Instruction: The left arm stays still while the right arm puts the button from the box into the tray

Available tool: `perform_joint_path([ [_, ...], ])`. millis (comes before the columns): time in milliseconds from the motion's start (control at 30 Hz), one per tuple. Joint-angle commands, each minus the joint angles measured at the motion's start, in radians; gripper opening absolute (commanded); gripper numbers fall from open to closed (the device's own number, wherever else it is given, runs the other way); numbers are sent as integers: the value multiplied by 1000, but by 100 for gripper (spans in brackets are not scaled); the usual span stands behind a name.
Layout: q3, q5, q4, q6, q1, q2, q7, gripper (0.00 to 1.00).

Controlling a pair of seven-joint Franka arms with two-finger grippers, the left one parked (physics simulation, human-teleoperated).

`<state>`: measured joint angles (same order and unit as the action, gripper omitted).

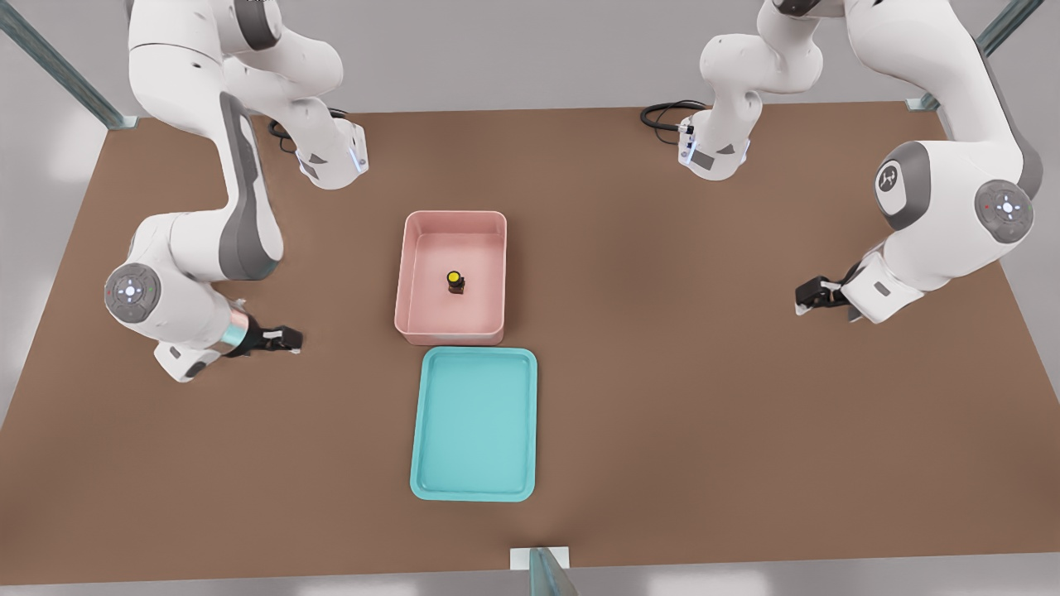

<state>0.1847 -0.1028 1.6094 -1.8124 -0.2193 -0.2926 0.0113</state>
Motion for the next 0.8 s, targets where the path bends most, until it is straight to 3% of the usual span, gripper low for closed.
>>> perform_joint_path([
  [0, 1, 8, -2, -18, 11, 0, 15, 100],
  [67, -91, 0, 0, 1, -95, 0, 314, 100],
  [167, -93, -5, 41, -65, -242, -13, 532, 100],
  [267, -94, -8, 394, -289, -328, 179, 674, 100],
  [400, -159, -6, 581, -432, -382, 230, 883, 100],
  [533, -182, -6, 635, -620, -427, 144, 1049, 100],
  [767, -182, -6, 620, -663, -500, -23, 1082, 100],
])
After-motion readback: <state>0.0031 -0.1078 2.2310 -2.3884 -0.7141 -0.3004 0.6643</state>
